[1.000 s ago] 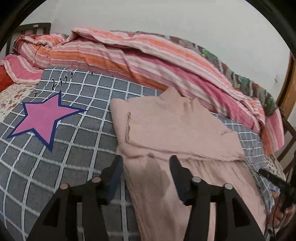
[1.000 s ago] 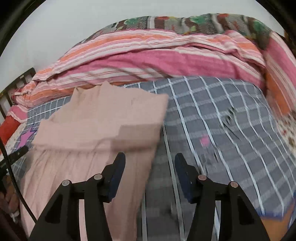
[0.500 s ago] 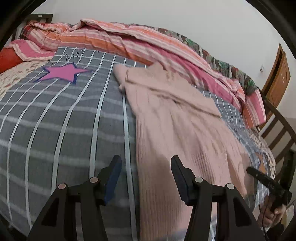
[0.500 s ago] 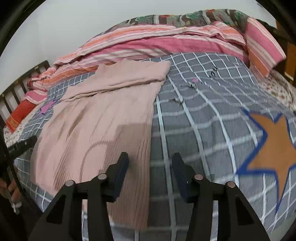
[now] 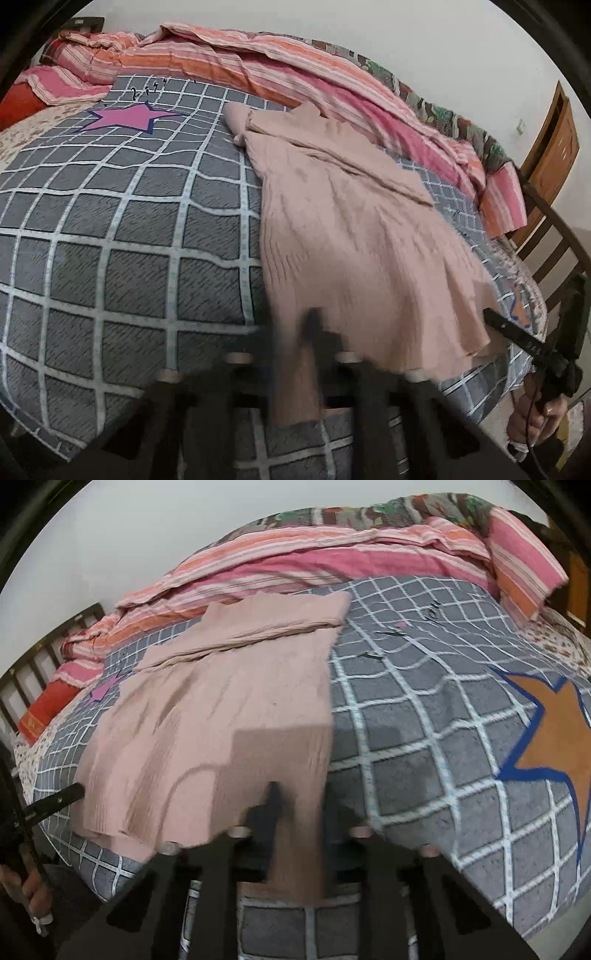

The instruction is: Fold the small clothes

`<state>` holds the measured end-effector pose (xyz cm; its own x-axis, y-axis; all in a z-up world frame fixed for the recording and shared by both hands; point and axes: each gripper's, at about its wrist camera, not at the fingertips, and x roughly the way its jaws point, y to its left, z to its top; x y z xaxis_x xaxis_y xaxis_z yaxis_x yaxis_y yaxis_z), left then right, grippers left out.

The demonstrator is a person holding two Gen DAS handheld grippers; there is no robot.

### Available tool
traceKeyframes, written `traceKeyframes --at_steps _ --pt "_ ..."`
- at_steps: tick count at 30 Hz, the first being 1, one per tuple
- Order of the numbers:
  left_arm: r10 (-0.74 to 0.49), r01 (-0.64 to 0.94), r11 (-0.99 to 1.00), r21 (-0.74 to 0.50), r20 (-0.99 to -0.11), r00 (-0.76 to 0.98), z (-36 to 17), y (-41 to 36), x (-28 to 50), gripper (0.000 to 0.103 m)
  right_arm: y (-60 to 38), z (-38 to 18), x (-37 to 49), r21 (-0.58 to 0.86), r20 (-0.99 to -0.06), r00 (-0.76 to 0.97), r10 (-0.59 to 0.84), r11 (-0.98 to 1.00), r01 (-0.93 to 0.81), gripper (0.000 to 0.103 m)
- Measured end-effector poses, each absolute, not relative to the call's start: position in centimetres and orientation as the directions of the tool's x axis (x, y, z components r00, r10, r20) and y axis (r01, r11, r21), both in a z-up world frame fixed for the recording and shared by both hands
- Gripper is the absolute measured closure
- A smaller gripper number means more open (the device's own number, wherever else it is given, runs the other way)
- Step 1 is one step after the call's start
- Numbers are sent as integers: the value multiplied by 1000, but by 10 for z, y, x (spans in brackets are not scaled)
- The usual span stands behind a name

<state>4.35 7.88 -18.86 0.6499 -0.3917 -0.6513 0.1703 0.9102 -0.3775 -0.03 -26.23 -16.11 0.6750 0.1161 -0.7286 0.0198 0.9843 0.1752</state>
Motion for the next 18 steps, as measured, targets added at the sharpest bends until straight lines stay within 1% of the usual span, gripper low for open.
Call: traceKeyframes --at_steps 2,4,5,7,10,11,13,14,17,18 --pt "-397 152 900 -409 -624 673 -184 92 42 97 -266 -154 -3 165 -708 699 106 986 18 98" --pt "-392 129 891 -436 -593 704 -179 111 37 97 -280 -144 -14 189 -670 737 92 981 49 98" --pt "-410 130 877 -462 -582 702 -178 119 35 97 -288 -142 -17 204 -663 743 90 977 63 99" --pt "-424 138 874 -466 -594 683 -182 120 35 97 -299 -146 -19 231 -676 729 104 970 76 99" --pt "-407 169 900 -401 -639 653 -185 104 36 96 -288 -160 -16 168 -716 695 71 983 72 99" --pt "-404 180 906 -384 -654 640 -186 100 36 95 -286 -160 -17 159 -715 696 66 985 70 97" --pt "-418 187 901 -392 -664 620 -188 100 33 95 -287 -161 -19 179 -716 693 84 982 66 95" --pt "-430 187 894 -407 -664 612 -189 102 32 93 -289 -161 -20 200 -716 691 101 978 64 91" --pt "-454 189 882 -431 -675 581 -194 102 29 87 -291 -165 -25 233 -725 674 146 972 40 85" --pt "-456 191 882 -430 -680 574 -196 101 27 86 -292 -166 -27 244 -725 670 159 969 33 80"
